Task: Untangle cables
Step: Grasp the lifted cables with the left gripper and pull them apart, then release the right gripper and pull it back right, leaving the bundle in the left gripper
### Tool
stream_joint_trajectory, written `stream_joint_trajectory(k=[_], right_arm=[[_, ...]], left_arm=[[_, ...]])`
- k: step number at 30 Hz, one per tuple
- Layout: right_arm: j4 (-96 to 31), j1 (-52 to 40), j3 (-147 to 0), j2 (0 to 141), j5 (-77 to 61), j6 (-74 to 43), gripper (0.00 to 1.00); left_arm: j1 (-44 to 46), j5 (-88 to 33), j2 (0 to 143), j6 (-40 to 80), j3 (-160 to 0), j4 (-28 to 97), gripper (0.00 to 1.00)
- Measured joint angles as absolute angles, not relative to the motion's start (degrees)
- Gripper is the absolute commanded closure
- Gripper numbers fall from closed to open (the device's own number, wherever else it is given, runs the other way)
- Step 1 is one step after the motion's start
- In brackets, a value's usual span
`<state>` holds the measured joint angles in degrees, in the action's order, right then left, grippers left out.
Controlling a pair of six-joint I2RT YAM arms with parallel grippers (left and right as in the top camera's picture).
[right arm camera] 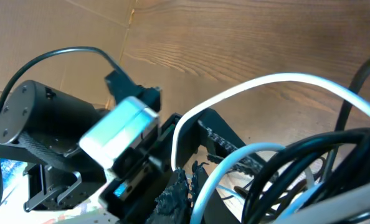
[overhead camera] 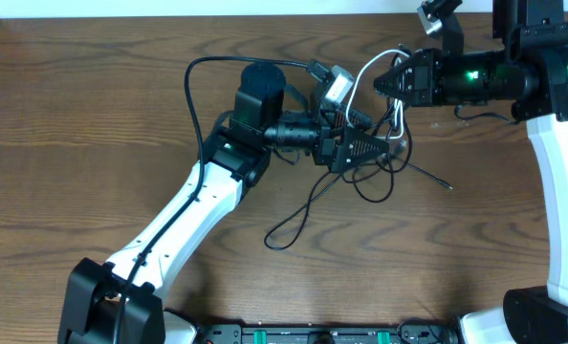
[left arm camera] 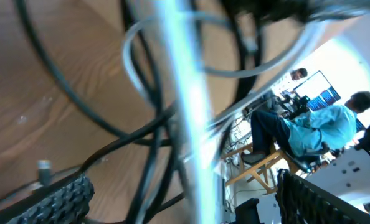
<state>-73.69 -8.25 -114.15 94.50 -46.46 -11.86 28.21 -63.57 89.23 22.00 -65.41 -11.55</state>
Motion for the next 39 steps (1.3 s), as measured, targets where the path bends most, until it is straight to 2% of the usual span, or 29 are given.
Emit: stream_joint_trajectory(k=[10,15,18,21,24,26,30,39], right_arm=[[-73.67,-8.25,-114.15,94.5,-46.46,-11.88,0.99],[-73.67,-8.25,-114.15,94.5,-46.44,-11.88,0.99],[-73.69,-8.25,-114.15,94.5,-46.44,-11.86,0.99],[-73.69,-8.25,-114.15,94.5,-46.19,-11.86,0.99],[-73.71,-8.25,-114.15,94.5,-45.54,-11.84,0.99],[-73.69,-8.16,-114.15,94.5,-45.04,-11.62,0.99],[-73.67,-7.44,-114.04,94.54,-42.7,-11.29,0.99],[-75.75,-0.6,-113.56,95.33,-40.1,-10.13,0.99]], left_arm=[[28.62,-50.26,89.27,22.61,-65.41,-10.57,0.11],[30.37,-46.63,89.27,22.98,-65.41,-12.4,0.22],[31.77,-43.88,89.45,23.14,-65.41,-12.32,0.25],[32.49,-41.98,90.17,23.53,-65.41,-12.43,0.37],[32.51,-40.23,91.15,23.9,-65.41,-12.62,0.68],[32.58,-38.52,91.55,23.83,-65.41,-12.25,0.8],[32.86,-32.16,91.5,23.81,-65.73,-9.17,0.9],[30.28,-17.43,90.98,24.21,-66.39,0.49,0.92]])
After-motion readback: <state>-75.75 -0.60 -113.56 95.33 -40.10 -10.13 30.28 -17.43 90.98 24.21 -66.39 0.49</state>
